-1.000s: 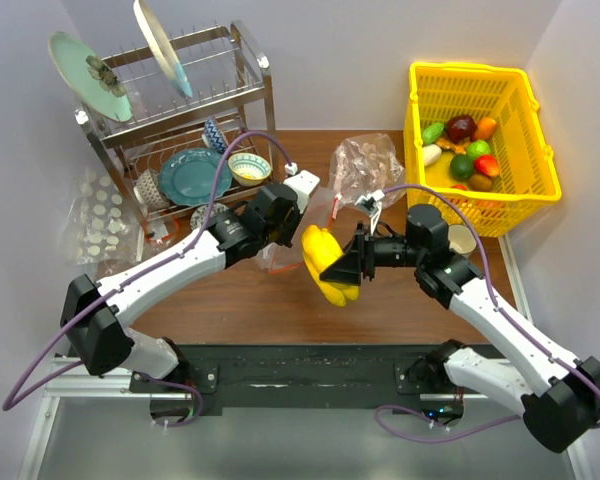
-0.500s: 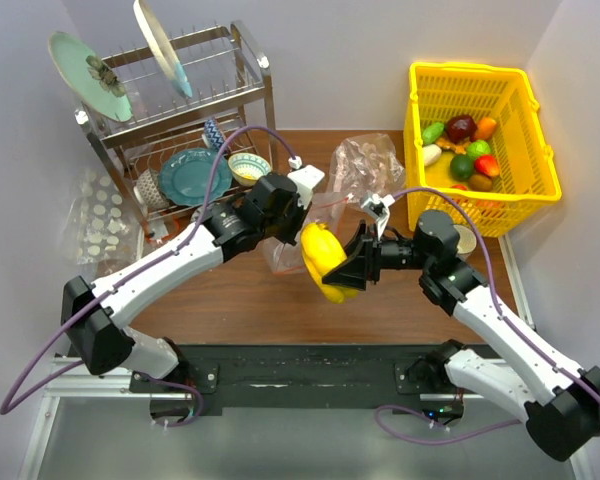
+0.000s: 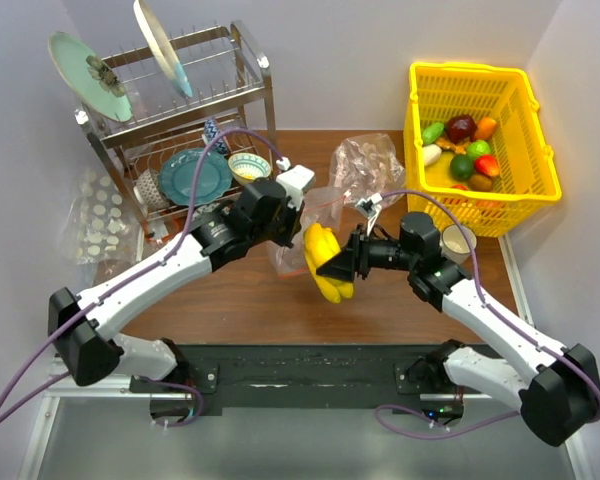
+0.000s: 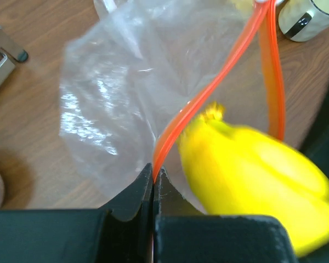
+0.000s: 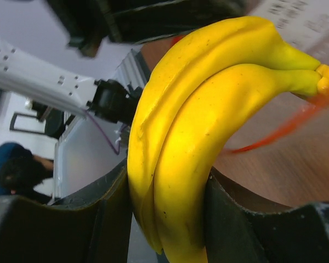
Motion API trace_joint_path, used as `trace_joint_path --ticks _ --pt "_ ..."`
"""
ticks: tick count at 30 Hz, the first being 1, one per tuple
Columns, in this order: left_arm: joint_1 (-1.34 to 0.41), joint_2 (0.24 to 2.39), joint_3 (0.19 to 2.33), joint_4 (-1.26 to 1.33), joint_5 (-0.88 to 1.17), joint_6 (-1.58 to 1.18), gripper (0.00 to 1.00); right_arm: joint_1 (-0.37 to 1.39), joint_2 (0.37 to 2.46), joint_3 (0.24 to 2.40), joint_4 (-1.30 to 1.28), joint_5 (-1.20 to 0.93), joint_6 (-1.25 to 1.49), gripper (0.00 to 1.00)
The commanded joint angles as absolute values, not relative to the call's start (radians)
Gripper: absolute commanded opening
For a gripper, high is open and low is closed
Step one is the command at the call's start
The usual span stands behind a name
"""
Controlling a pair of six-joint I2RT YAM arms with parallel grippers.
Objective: Place the food in the zip-top bag and seal the zipper
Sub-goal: Place the fake fruit in the zipper food storage bag.
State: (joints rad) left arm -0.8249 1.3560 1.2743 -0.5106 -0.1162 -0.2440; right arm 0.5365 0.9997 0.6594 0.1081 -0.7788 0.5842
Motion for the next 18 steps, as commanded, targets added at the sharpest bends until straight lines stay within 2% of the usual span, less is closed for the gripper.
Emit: trace_joint_path --ticks 1,4,5,8,18 --pt "-0.847 1.26 1.146 -0.329 -0.133 -0.344 0.0 0.535 1.074 0.615 0.227 -0.684 0.847 0.36" --pt "-0.905 1.241 1.074 -0.269 -0.214 -0.367 0.0 0.535 1.135 0.524 0.542 -0.726 1.117 0.36" --pt "-0.951 1.238 1.066 -0.261 -0.286 -0.37 0.0 0.535 1.146 0.512 0.575 -0.709 1.159 0.36" --pt "-1.014 1.229 1.045 -0.232 -0.377 -0.371 0.0 0.537 1.158 0.5 0.58 -0.663 1.236 0.38" --pt "-1.051 1.201 0.944 -0.132 -0.336 -0.377 0.0 0.529 1.071 0.428 0.606 -0.5 1.414 0.4"
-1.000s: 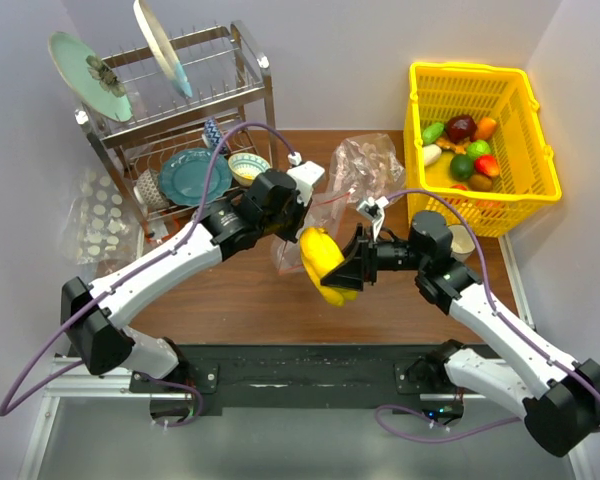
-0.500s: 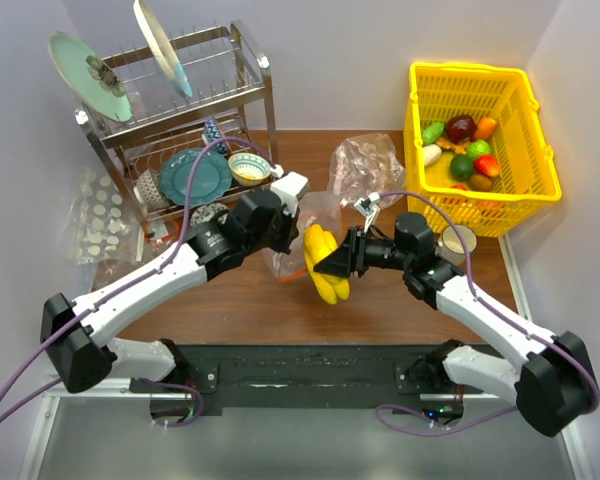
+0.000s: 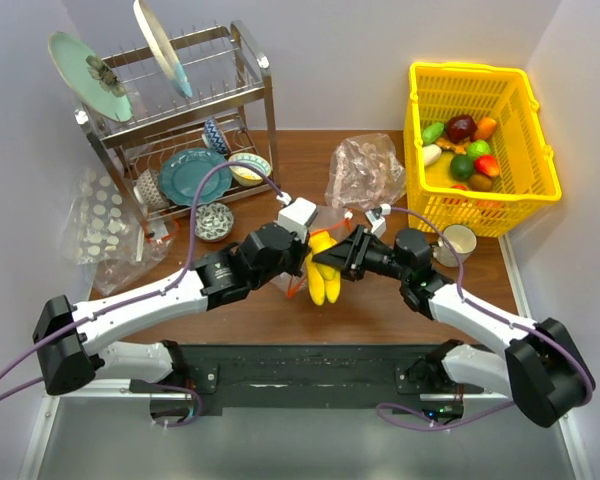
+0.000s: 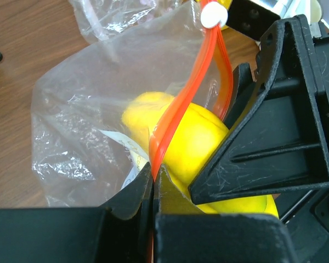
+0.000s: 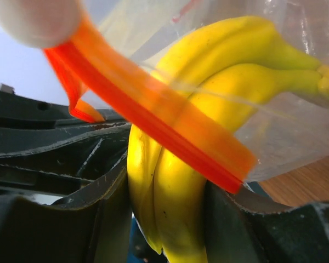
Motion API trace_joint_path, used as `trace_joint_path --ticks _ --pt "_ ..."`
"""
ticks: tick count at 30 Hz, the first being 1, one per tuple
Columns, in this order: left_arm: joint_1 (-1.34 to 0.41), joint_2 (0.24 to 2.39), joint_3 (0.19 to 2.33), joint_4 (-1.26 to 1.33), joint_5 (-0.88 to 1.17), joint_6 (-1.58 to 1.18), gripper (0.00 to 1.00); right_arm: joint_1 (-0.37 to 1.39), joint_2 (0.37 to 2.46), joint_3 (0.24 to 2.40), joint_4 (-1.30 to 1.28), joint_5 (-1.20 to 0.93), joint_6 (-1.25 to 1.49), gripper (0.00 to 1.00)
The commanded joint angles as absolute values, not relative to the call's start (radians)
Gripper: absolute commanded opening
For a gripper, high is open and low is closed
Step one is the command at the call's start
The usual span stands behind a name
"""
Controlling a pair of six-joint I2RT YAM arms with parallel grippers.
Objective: Place the food in the zip-top bag and seal the zipper
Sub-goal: Place the fake fruit in the zipper food storage bag.
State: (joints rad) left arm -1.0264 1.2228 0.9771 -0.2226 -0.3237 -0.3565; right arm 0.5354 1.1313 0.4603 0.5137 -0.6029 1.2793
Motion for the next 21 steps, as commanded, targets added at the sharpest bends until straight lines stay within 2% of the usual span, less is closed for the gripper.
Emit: trace_joint_path --ticks 1,6,8,11,13,17,21 --pt "-1.058 1.201 0.936 -0.121 -0.336 -0.379 0.0 0.528 1.06 0.41 0.606 -0.459 1.452 0.4" --pt "-1.069 1.215 0.916 -0.113 -0.344 -0.388 0.0 0.525 0.994 0.382 0.565 -0.382 1.516 0.45" --pt "-1.069 1.226 0.922 -0.124 -0.356 -0.388 0.0 0.525 0.973 0.414 0.48 -0.374 1.488 0.56" --pt "-1.069 1.232 0.933 -0.132 -0.351 -0.388 0.0 0.525 0.93 0.469 0.316 -0.338 1.447 0.83" --pt "-1.069 1.233 0.94 -0.13 -0.344 -0.391 0.0 0.526 0.904 0.506 0.228 -0.316 1.402 0.91" --pt "-1.066 1.253 0.989 -0.162 -0.316 -0.394 0.0 0.525 0.871 0.546 0.14 -0.287 1.356 0.92" --pt "-1.045 1.334 1.151 -0.3 -0.279 -0.402 0.0 0.526 0.842 0.604 0.039 -0.252 1.264 0.91"
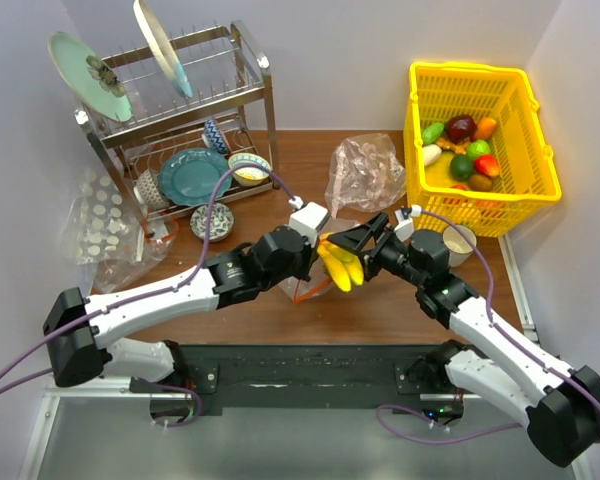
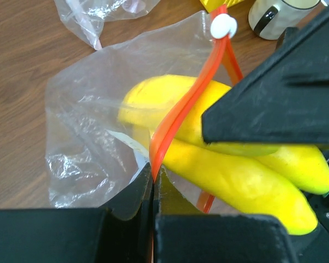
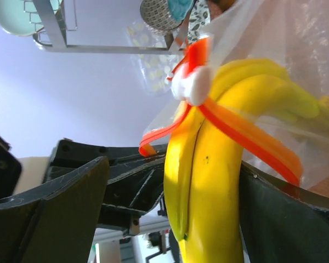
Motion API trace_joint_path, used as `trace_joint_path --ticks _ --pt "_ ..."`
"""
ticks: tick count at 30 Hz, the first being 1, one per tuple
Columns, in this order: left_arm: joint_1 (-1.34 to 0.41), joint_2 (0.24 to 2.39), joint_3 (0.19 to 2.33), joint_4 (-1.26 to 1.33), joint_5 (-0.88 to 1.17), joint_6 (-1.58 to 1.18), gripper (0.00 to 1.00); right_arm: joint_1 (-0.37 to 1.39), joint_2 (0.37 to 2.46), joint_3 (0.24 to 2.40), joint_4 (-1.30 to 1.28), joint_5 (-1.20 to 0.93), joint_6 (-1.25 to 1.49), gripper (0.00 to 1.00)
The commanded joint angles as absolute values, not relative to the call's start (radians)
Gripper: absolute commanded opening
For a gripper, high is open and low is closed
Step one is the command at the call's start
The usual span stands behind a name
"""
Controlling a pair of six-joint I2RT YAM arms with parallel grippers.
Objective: Place the food in the zip-top bag and seal the zipper
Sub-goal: Place the fake fruit in the zipper food storage bag.
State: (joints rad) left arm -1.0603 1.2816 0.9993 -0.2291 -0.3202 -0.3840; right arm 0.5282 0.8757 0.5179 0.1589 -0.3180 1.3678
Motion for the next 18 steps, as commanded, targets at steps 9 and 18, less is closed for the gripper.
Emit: trace_joint_path --ticks 9,18 --pt "-0.945 1.393 1.279 -0.367 -0.011 -0.425 0.0 0.526 0.858 0.77 -0.253 -0.15 1.049 0.73" --pt "-0.861 1.408 1.336 -0.411 0.101 -0.42 0.0 0.528 0.9 0.836 -0.365 -0.141 0.91 0.97"
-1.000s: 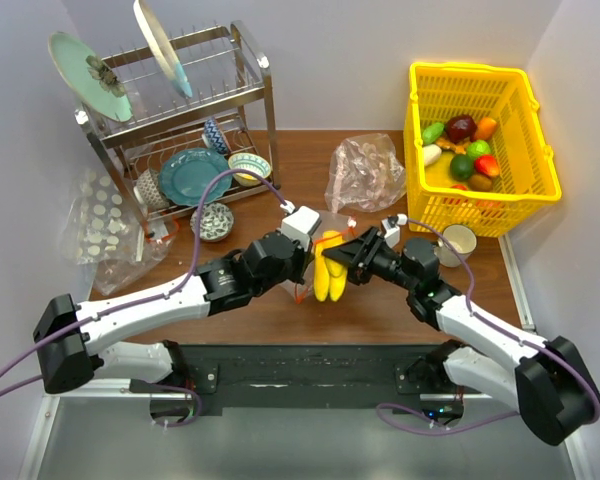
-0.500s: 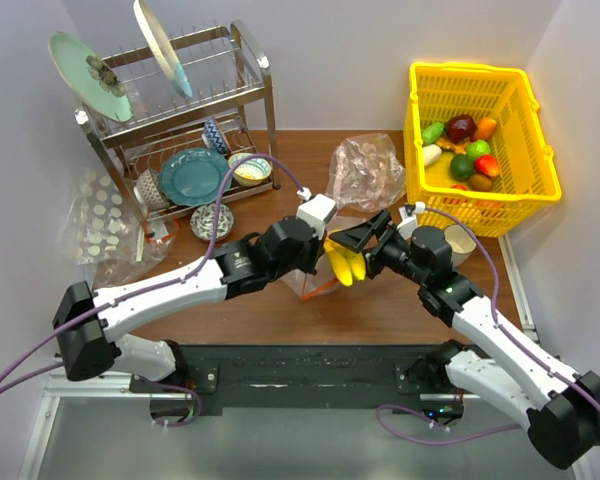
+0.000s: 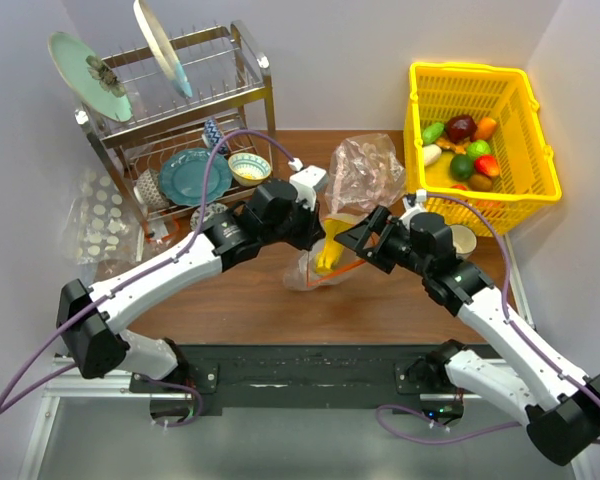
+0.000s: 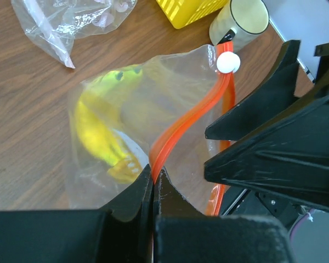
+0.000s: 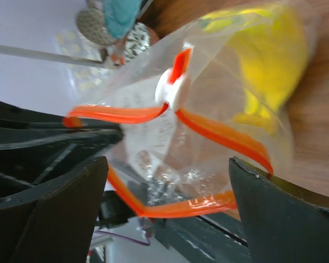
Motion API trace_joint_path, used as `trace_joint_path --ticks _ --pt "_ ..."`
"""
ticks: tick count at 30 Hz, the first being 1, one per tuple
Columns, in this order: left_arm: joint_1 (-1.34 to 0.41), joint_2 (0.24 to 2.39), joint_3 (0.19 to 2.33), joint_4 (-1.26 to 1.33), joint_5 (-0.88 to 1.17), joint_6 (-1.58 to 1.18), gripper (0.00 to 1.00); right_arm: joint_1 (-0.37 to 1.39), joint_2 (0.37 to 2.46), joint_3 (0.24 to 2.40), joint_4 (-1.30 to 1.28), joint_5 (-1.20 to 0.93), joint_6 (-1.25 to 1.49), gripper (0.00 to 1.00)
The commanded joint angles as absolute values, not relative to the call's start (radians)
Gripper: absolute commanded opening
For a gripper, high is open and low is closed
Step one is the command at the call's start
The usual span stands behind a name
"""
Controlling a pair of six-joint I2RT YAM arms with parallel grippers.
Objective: Place the food in the zip-top bag and seal the zipper
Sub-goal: Place the fake fruit in the zipper food storage bag, then adjust the zipper food storage bag at the center of the board.
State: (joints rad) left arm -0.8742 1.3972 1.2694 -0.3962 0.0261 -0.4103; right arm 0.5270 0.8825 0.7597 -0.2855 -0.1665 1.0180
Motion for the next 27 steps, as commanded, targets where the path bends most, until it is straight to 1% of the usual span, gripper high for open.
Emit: trace_joint_path --ticks 1,2,5,12,15,18,20,22,23,24,25,26,27 --pt "-0.859 1.413 1.339 -0.416 0.1 -0.419 0.0 0.526 0.894 0.844 -0.374 -0.137 0.894 0.96" --pt "-0.858 1.413 1.341 -0.417 0.1 -0.419 0.0 0.526 0.887 0.851 -0.383 -0.13 0.878 0.92" --pt "-0.856 1.422 1.336 -0.423 0.081 -0.41 0.0 0.528 0.851 0.899 -0.428 -0.095 0.787 0.86" --pt "-0.854 1.431 1.328 -0.433 0.037 -0.399 0.0 0.526 0.864 0.974 -0.618 0.034 0.654 0.8" --pt "-0.856 1.425 1.331 -0.431 0.035 -0.397 0.0 0.526 0.88 0.95 -0.603 0.048 0.647 0.77" --pt "-0.856 1.419 1.331 -0.434 0.037 -0.394 0.0 0.526 0.908 0.931 -0.569 0.045 0.652 0.72" --pt "-0.856 1.413 1.328 -0.44 0.04 -0.39 0.0 0.526 0.929 0.924 -0.557 0.038 0.649 0.65" --pt "-0.854 1.405 1.319 -0.439 0.046 -0.388 0.0 0.526 0.96 0.92 -0.542 0.034 0.647 0.63" --pt "-0.854 1.396 1.316 -0.439 0.049 -0.387 0.0 0.526 0.968 0.914 -0.531 0.028 0.647 0.57" --pt "-0.856 1.391 1.312 -0.437 0.052 -0.388 0.0 0.526 0.983 0.911 -0.529 0.026 0.644 0.55" --pt "-0.854 1.388 1.302 -0.437 0.051 -0.385 0.0 0.528 0.988 0.908 -0.523 0.022 0.643 0.51" --pt "-0.854 1.378 1.298 -0.437 0.051 -0.384 0.0 0.528 0.992 0.905 -0.517 0.017 0.638 0.44" --pt "-0.854 1.374 1.293 -0.437 0.049 -0.38 0.0 0.528 0.992 0.902 -0.514 0.014 0.635 0.41"
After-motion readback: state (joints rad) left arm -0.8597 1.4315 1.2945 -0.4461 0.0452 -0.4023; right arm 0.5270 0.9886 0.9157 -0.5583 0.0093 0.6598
